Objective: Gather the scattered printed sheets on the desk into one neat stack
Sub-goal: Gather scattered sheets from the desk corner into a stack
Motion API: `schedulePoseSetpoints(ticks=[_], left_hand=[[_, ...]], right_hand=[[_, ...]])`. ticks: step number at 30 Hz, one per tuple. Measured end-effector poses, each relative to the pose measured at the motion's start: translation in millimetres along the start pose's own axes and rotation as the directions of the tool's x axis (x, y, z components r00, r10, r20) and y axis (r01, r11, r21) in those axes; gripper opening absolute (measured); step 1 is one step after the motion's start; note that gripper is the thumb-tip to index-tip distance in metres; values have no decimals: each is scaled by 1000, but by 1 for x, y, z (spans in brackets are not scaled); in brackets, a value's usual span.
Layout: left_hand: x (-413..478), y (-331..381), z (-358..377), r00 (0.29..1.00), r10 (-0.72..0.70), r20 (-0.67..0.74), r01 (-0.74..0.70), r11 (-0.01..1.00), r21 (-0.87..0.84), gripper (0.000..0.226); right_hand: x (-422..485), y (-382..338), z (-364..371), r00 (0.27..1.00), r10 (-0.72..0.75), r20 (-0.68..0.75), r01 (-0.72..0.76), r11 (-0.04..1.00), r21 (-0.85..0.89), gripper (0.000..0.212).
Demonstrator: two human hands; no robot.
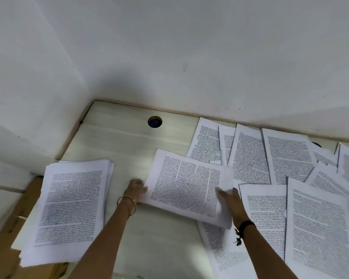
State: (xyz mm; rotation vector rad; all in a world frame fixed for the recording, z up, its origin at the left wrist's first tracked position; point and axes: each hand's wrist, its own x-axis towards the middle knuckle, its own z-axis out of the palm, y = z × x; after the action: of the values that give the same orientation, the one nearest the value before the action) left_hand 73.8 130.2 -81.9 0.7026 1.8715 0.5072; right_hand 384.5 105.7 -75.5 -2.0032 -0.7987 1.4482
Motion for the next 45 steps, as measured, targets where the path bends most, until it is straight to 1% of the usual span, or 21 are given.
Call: schedulePoseSetpoints(ticks=[3, 8, 9, 10, 11, 12, 13, 14, 15, 17, 19, 21, 23, 26, 28, 30, 31, 33, 37, 41, 45], left_hand=[[-4, -1, 18, 993, 76, 93, -99, 957, 272, 55], [-7, -2, 20, 996, 92, 21, -94, 959, 268, 57], [-7, -3, 17, 995, 95, -2, -93, 976, 196, 56], [-7, -5, 13, 995, 85, -62, -82, 996, 42, 54], [-9, -7, 12, 990, 25, -140, -51, 981, -188, 53], [-15, -8, 11, 980, -77, -183, -15, 892, -453, 51], [-21, -12, 13, 977, -140, -162, 8, 780, -626, 44], [-28, -15, 19, 987, -128, -99, 26, 730, -683, 34], [-38, -18, 27, 997, -75, 7, 59, 727, -684, 30], [-55, -24, 45, 990, 42, 136, 61, 740, -670, 44], [-61, -21, 52, 993, 66, 94, 8, 778, -628, 53], [-59, -19, 44, 997, 79, 13, -61, 854, -517, 55], [-59, -16, 23, 988, 155, 27, -131, 906, -403, 57], [-56, -19, -14, 967, 240, 82, -213, 944, -254, 55], [-49, -29, -35, 967, 245, 75, -229, 958, -175, 60], [-40, -45, -56, 979, 203, 18, -198, 968, -153, 71], [-38, -52, -64, 984, 176, -39, -180, 973, -143, 72], [-49, -59, -94, 968, 130, -216, -154, 983, -102, 62], [-73, -79, -154, 889, 92, -449, -130, 990, -54, 51], [-71, -105, -208, 869, 37, -494, -61, 998, -33, 52], [-58, -120, -240, 906, -18, -423, 29, 999, 20, 50]], right_hand=[[-6, -4, 15, 999, -35, 5, 35, 999, -34, 47], [-8, -4, 24, 988, -91, -124, 92, 996, 4, 43], [-9, -2, 26, 990, -81, -115, 81, 997, -5, 38], [-9, 0, 28, 991, -68, -113, 69, 998, 5, 32], [-8, 3, 31, 990, -64, -129, 69, 997, 40, 30], [-8, 3, 33, 990, -53, -134, 64, 995, 78, 28], [-9, 4, 35, 993, -34, -114, 49, 989, 136, 25], [-9, 7, 38, 999, -17, -34, 23, 978, 205, 22], [-9, 11, 41, 996, -9, 89, -15, 963, 271, 24], [-17, 10, 50, 934, 7, 358, -129, 940, 317, 37], [-25, 4, 56, 880, -2, 475, -135, 958, 254, 45], [-25, -3, 57, 912, -32, 408, -106, 945, 311, 39], [-21, -12, 55, 949, -63, 310, -59, 928, 368, 39], [-24, -32, 63, 926, -160, 343, 89, 973, 215, 58], [-30, -44, 80, 921, -178, 346, 146, 982, 117, 45], [-39, -51, 109, 926, -214, 310, 211, 976, 46, 17], [-46, -54, 124, 921, -239, 308, 248, 969, 12, 12], [-62, -51, 165, 897, -276, 346, 304, 952, -28, 27], [-98, -47, 237, 864, -298, 406, 362, 928, -90, 23], [-122, -40, 293, 850, -301, 431, 396, 906, -147, 23], [-127, -33, 330, 847, -271, 457, 421, 867, -266, 34]])
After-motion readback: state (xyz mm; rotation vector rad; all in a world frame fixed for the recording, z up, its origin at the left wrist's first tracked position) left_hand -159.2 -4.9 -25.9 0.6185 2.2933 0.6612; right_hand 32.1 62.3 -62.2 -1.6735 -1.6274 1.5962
